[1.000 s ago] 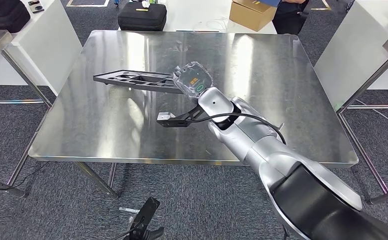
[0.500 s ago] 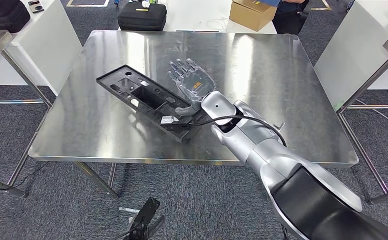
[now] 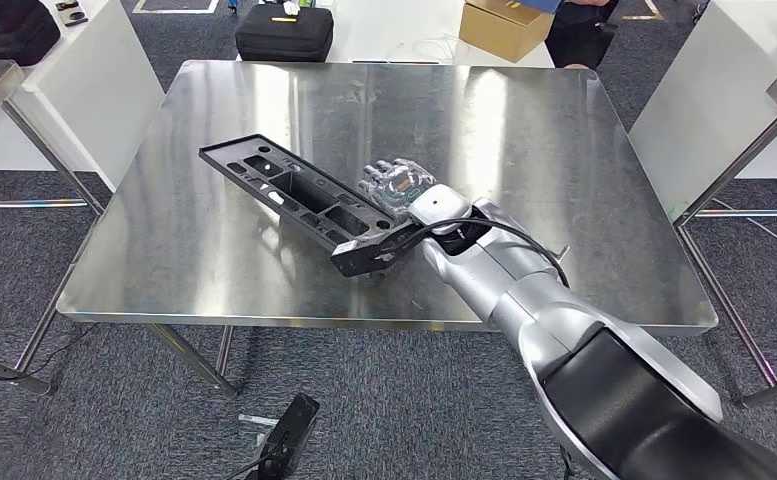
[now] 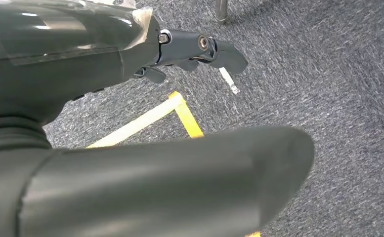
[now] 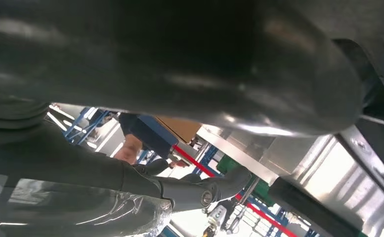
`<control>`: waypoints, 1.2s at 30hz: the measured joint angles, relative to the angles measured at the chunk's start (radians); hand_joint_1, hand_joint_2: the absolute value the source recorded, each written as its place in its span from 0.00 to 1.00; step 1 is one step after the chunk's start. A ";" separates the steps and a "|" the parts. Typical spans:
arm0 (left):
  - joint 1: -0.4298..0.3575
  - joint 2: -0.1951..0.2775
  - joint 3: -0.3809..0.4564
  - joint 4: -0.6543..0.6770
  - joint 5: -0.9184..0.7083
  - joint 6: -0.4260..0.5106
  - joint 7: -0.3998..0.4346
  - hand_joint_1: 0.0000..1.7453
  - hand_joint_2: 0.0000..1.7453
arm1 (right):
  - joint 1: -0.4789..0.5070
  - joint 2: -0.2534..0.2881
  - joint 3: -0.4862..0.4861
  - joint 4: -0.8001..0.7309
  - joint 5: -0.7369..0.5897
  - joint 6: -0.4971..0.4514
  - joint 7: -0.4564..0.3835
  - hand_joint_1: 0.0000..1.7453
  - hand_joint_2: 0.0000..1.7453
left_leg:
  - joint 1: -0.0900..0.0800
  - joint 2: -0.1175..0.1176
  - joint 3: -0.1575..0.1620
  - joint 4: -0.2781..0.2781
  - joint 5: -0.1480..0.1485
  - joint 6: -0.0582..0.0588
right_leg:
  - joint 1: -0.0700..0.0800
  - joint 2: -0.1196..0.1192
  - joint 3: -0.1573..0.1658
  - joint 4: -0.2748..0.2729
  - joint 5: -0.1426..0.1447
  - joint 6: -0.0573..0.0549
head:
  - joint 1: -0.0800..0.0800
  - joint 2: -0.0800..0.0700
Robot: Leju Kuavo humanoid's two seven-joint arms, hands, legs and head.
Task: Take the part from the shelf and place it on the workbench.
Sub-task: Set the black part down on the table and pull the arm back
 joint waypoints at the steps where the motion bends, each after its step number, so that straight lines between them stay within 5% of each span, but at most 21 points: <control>1: 0.000 0.000 0.000 0.000 0.000 0.003 0.000 0.00 0.00 | -0.002 0.001 -0.004 0.000 -0.003 -0.004 0.009 0.00 0.00 | 0.000 0.000 0.000 0.000 0.000 0.000 | 0.000 0.000 0.000 0.000 0.000 0.000 | 0.000 0.000; 6: 0.004 -0.001 0.002 0.000 0.013 0.017 -0.004 0.00 0.00 | -0.021 -0.020 -0.039 -0.002 -0.021 -0.095 0.083 0.00 0.00 | 0.000 -0.001 0.000 0.000 0.000 0.000 | 0.000 0.000 0.000 0.000 0.000 0.000 | 0.000 0.000; 11: 0.022 0.003 0.015 0.000 0.032 0.021 -0.013 0.00 0.00 | -0.062 -0.099 -0.112 -0.022 -0.062 -0.221 0.121 0.00 0.00 | -0.001 -0.002 0.000 0.000 0.000 0.000 | -0.001 -0.001 0.001 0.000 0.000 0.000 | 0.000 0.000; 17: 0.031 0.008 0.024 0.000 0.045 0.024 -0.031 0.00 0.00 | -0.079 -0.169 -0.172 -0.041 -0.085 -0.264 0.145 0.00 0.00 | -0.001 0.000 0.000 0.001 0.000 0.001 | -0.001 0.000 0.000 0.000 0.001 0.002 | 0.000 0.000; 27: 0.051 0.030 0.055 0.000 0.071 0.016 -0.097 0.00 0.00 | 0.020 -0.367 -0.414 -0.244 -0.361 -0.437 -0.065 0.00 0.00 | -0.001 -0.005 0.000 0.001 0.000 0.001 | -0.001 -0.003 0.002 -0.001 0.001 0.002 | 0.000 0.000; 36: 0.056 0.044 0.071 -0.003 0.078 0.019 -0.105 0.00 0.00 | 0.235 -0.445 -0.547 -0.566 -0.508 -0.445 -0.113 0.00 0.00 | -0.001 -0.004 0.000 0.001 0.000 0.001 | 0.000 -0.003 0.001 -0.001 0.001 0.002 | 0.000 0.000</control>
